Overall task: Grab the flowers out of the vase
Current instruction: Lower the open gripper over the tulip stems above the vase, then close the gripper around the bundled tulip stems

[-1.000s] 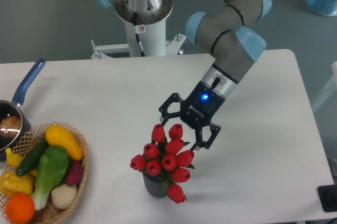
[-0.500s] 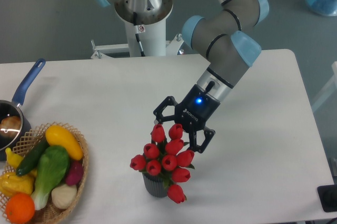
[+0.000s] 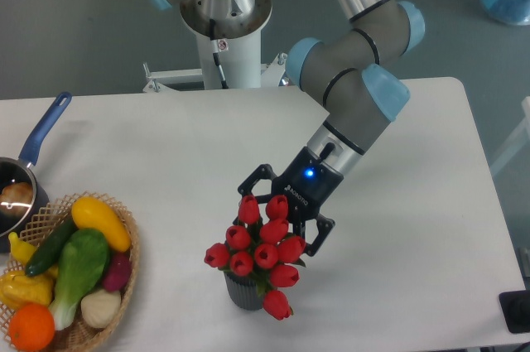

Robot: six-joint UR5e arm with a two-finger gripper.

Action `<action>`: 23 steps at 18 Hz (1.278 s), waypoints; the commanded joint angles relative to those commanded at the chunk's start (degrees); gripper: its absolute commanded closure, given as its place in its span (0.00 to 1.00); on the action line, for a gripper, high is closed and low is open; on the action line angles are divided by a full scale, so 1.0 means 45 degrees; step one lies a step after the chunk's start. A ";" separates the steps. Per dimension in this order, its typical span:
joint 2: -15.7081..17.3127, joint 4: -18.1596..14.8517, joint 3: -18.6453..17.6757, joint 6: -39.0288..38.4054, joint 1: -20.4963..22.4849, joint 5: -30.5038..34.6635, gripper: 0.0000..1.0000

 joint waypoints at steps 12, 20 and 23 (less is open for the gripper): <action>-0.0293 0.0332 0.0019 0.0098 0.0000 -0.0547 0.00; -0.0235 0.0352 0.0000 0.0098 0.0020 -0.0547 0.18; -0.0215 0.0352 0.0000 0.0098 0.0020 -0.0547 0.31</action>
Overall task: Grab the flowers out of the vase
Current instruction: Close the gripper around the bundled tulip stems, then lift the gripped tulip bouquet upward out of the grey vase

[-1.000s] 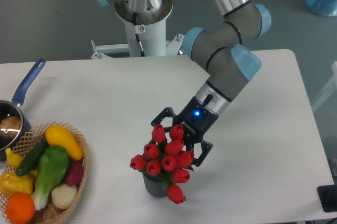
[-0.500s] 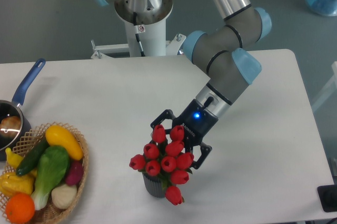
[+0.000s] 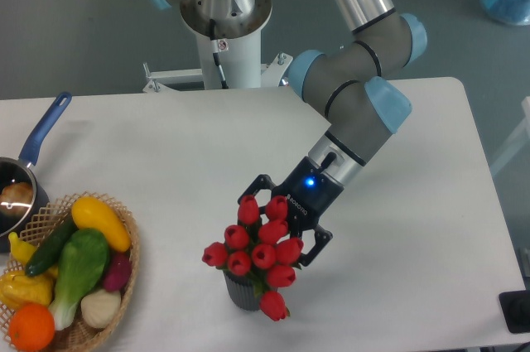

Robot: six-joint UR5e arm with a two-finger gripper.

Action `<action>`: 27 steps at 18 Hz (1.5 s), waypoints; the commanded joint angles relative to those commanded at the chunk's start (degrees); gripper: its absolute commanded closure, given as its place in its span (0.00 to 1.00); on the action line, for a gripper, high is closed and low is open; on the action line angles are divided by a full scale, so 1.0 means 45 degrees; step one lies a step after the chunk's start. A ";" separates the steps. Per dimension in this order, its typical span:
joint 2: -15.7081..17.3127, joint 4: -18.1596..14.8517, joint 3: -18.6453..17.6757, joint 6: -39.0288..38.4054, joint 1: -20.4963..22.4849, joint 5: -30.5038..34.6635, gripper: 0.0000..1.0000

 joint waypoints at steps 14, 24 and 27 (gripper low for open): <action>-0.0019 0.0000 -0.0039 0.0020 0.0098 -0.0272 0.56; -0.0019 0.0000 -0.0059 0.0039 0.0215 -0.0664 0.56; 0.0020 0.0000 -0.0097 0.0039 0.0312 -0.1073 0.56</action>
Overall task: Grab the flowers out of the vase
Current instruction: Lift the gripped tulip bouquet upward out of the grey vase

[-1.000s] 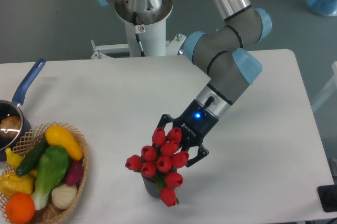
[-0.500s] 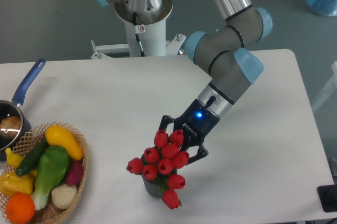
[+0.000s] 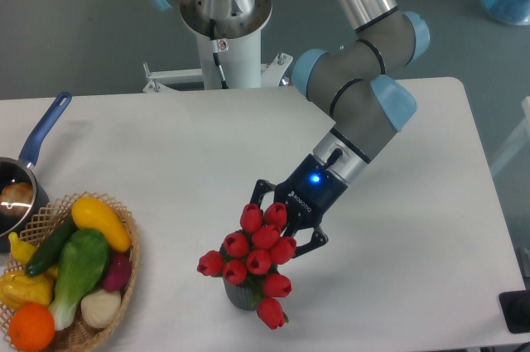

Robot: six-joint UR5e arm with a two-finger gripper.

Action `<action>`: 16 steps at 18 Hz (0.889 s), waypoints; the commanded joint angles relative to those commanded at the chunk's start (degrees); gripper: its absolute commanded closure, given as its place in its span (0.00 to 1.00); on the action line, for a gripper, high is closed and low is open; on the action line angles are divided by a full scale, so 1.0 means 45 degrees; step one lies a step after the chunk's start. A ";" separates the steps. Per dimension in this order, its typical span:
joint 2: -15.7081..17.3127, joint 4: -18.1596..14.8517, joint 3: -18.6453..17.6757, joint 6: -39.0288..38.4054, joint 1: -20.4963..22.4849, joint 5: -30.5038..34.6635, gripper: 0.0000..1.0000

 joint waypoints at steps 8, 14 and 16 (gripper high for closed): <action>0.0117 0.0000 -0.0059 -0.0058 0.0118 -0.0703 0.57; 0.0566 -0.0020 -0.0117 -0.0195 0.0332 -0.0861 0.57; 0.0663 -0.0039 -0.0117 -0.0253 0.0411 -0.0861 0.57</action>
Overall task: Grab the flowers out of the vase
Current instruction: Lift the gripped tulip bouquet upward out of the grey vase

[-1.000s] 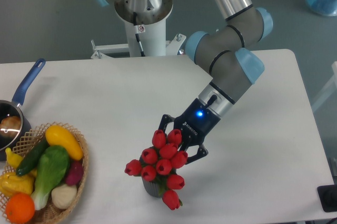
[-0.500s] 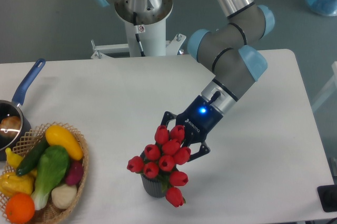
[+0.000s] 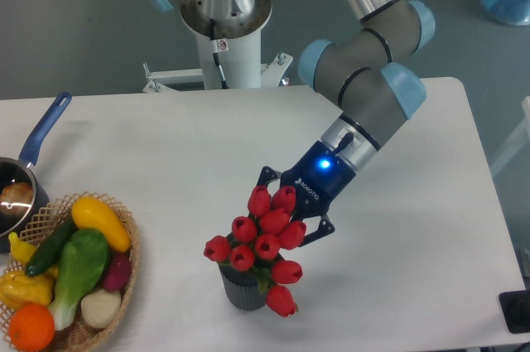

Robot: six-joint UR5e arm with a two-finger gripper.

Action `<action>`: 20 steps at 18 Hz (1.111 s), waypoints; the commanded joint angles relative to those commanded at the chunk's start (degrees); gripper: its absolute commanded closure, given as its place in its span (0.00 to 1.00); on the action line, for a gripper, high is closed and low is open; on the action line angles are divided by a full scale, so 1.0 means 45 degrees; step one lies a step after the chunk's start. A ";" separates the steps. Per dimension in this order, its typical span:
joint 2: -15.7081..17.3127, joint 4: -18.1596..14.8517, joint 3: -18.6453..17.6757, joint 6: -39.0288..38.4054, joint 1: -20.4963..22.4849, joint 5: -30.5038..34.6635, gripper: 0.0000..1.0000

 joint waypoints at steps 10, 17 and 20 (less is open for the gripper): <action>0.0937 0.0020 0.0000 -0.0879 0.0001 -0.0156 0.57; 0.1406 0.0020 0.0058 -0.1152 0.0078 -0.0603 0.57; 0.1621 0.0020 0.0117 -0.1329 0.0176 -0.0859 0.57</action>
